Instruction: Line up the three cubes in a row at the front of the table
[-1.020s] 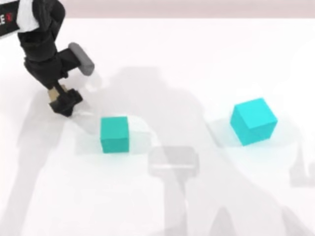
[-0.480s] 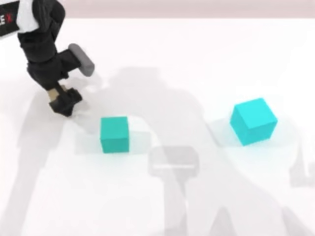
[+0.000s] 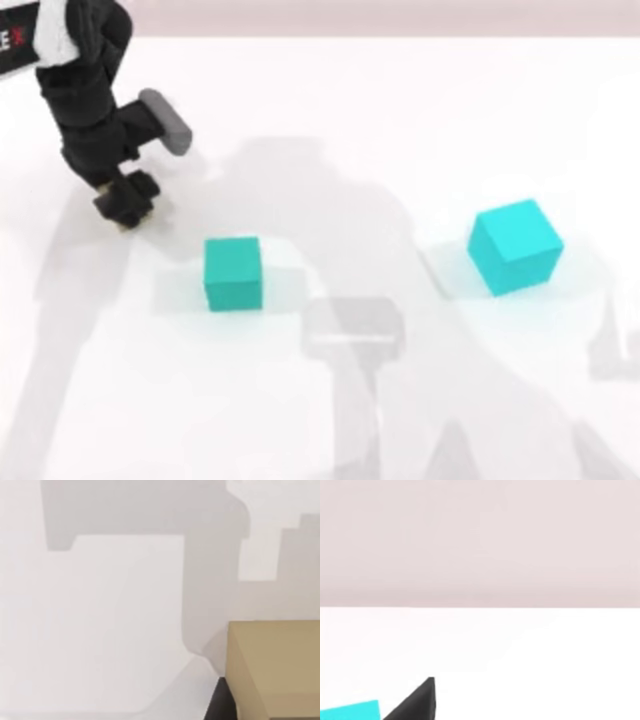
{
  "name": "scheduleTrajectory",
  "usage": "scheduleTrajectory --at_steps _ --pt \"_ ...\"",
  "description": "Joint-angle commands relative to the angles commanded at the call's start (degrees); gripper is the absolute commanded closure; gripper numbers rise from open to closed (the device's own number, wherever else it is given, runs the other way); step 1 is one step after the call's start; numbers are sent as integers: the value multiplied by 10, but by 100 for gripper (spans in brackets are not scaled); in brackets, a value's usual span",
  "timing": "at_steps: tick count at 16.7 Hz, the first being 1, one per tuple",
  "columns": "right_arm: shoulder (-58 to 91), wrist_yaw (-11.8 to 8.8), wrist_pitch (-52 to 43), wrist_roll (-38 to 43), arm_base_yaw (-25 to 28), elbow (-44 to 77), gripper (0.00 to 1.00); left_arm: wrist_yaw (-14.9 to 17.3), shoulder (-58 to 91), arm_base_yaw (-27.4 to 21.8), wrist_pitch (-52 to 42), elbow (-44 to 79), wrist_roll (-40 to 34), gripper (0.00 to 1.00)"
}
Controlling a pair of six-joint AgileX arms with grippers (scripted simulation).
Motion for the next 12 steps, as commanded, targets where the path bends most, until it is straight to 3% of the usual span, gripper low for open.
scheduleTrajectory --at_steps 6,12 --pt "0 0 0 0 0 0 0 0 0 0 0 0 0 100" --pt "0 0 0 0 0 0 0 8 -31 1 -79 54 -6 100"
